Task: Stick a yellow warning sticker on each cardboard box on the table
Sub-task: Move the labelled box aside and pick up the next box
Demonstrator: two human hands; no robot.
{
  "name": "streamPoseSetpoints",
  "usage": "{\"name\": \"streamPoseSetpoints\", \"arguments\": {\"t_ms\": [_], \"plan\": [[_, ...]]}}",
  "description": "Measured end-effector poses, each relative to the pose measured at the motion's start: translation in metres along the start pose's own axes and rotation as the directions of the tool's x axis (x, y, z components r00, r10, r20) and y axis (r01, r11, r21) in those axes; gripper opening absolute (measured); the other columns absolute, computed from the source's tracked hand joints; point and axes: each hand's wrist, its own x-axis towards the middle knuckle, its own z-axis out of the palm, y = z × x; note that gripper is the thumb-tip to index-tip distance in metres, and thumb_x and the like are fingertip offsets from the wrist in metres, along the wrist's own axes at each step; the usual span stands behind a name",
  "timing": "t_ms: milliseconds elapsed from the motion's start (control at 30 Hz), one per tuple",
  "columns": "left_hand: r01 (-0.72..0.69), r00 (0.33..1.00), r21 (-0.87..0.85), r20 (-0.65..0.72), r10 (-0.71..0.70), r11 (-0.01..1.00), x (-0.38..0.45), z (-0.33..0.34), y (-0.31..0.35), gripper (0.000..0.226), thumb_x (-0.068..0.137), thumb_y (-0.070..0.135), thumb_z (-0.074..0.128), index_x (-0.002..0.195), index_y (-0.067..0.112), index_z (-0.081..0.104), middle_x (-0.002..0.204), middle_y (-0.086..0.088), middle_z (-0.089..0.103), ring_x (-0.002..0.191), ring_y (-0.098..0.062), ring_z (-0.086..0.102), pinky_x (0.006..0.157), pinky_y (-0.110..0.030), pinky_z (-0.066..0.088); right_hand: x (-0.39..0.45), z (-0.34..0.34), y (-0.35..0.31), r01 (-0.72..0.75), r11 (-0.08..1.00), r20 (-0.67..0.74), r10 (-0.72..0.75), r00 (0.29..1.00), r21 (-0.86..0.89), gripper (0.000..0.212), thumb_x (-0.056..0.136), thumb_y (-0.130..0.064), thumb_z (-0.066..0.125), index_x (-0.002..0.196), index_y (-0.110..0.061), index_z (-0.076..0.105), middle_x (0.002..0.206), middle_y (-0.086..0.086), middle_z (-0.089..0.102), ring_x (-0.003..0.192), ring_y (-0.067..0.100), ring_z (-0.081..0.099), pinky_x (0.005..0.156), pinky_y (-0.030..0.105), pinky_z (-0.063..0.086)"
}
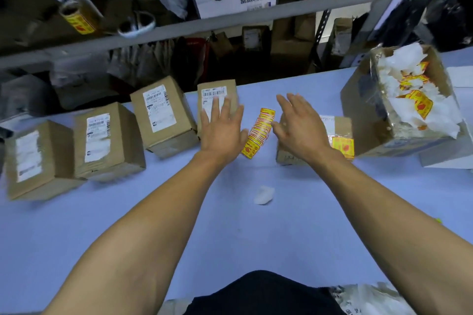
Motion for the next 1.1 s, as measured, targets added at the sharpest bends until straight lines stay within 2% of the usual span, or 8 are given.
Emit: {"name": "streamPoseSetpoints", "arguments": {"t_ms": [300, 467, 567, 667, 767, 900, 1000, 1100], "plan": [[0.019, 0.999, 0.007, 0.039, -0.02, 1.0, -0.003, 0.007, -0.07, 0.064, 0.102, 0.049, 0.034, 0.157, 0.023, 0.017, 0.167, -0.013, 0.002, 0.152, -0.036, -0.007, 0.119, -0.058, 0.003, 0.035, 0.029, -0.053, 0.08, 0.995, 0.104, -0.074, 0.992, -0.059, 0.066, 0.101, -0.041, 0.048, 0.157, -0.016, 0.025, 0.164, 0.014, 0.022, 0.152, 0.032, 0.016, 0.12, 0.045, 0.022], [0.008, 0.998, -0.108, 0.056, -0.002, 0.994, 0.025, 0.011, -0.081, 0.065, 0.103, 0.048, 0.035, 0.158, 0.022, 0.012, 0.167, -0.013, -0.001, 0.152, -0.036, -0.004, 0.12, -0.052, 0.005, 0.063, 0.044, -0.065, 0.075, 0.995, 0.144, -0.066, 0.987, -0.06, 0.065, 0.101, -0.041, 0.047, 0.157, -0.018, 0.023, 0.165, 0.012, 0.02, 0.153, 0.03, 0.013, 0.119, 0.045, 0.025], [0.034, 0.997, -0.294, 0.07, -0.014, 0.955, 0.047, 0.015, -0.085, 0.07, 0.102, 0.044, 0.04, 0.159, 0.02, 0.007, 0.167, -0.013, -0.002, 0.153, -0.033, -0.001, 0.122, -0.044, 0.01, 0.086, 0.054, -0.065, 0.026, 1.0, 0.166, -0.027, 0.986, 0.007, 0.066, 0.101, -0.039, 0.048, 0.157, -0.018, 0.023, 0.166, 0.011, 0.018, 0.153, 0.03, 0.012, 0.116, 0.049, 0.03], [0.136, 0.991, -0.514, 0.07, -0.116, 0.847, 0.072, 0.019, -0.086, 0.074, 0.101, 0.04, 0.046, 0.159, 0.02, 0.004, 0.167, -0.011, -0.003, 0.153, -0.032, 0.004, 0.122, -0.045, 0.016, 0.108, 0.064, -0.064, -0.069, 0.988, 0.155, 0.047, 0.987, 0.138, 0.066, 0.101, -0.041, 0.048, 0.157, -0.016, 0.023, 0.164, 0.011, 0.023, 0.152, 0.03, 0.016, 0.118, 0.044, 0.025], [0.289, 0.952, -0.663, 0.124, -0.279, 0.691, 0.096, 0.022, -0.087, 0.079, 0.1, 0.039, 0.05, 0.158, 0.018, 0.001, 0.167, -0.012, 0.0, 0.153, -0.029, 0.006, 0.122, -0.043, 0.015, 0.127, 0.074, -0.066, -0.18, 0.934, 0.146, 0.14, 0.979, 0.308, 0.068, 0.102, -0.042, 0.048, 0.157, -0.011, 0.024, 0.162, 0.01, 0.029, 0.15, 0.027, 0.024, 0.119, 0.037, 0.021], [0.533, 0.819, -0.75, 0.342, -0.46, 0.391, 0.122, 0.029, -0.091, 0.083, 0.098, 0.045, 0.053, 0.158, 0.014, 0.004, 0.164, -0.01, 0.022, 0.149, -0.029, 0.025, 0.12, -0.039, 0.023, 0.144, 0.091, -0.069, -0.452, 0.707, 0.28, 0.354, 0.892, 0.544, 0.07, 0.099, -0.051, 0.047, 0.158, -0.023, 0.02, 0.162, 0.004, 0.031, 0.147, 0.027, 0.032, 0.116, 0.04, 0.029], [0.645, 0.726, -0.732, 0.497, -0.475, 0.22, 0.132, 0.04, -0.093, 0.075, 0.093, 0.052, 0.057, 0.15, 0.011, 0.033, 0.147, -0.01, 0.049, 0.133, -0.032, 0.048, 0.11, -0.04, 0.04, 0.149, 0.104, -0.071, -0.537, 0.57, 0.395, 0.364, 0.843, 0.622, 0.066, 0.097, -0.056, 0.046, 0.155, -0.03, 0.03, 0.153, 0.0, 0.047, 0.135, 0.022, 0.049, 0.11, 0.04, 0.041], [0.629, 0.709, -0.775, 0.54, -0.453, 0.061, 0.131, 0.049, -0.093, 0.05, 0.086, 0.055, 0.064, 0.114, 0.014, 0.063, 0.112, -0.006, 0.071, 0.103, -0.029, 0.068, 0.094, -0.043, 0.054, 0.145, 0.115, -0.07, -0.507, 0.509, 0.397, 0.315, 0.862, 0.696, 0.042, 0.091, -0.058, 0.047, 0.128, -0.038, 0.056, 0.114, -0.017, 0.069, 0.1, 0.003, 0.066, 0.094, 0.041, 0.055]]}}
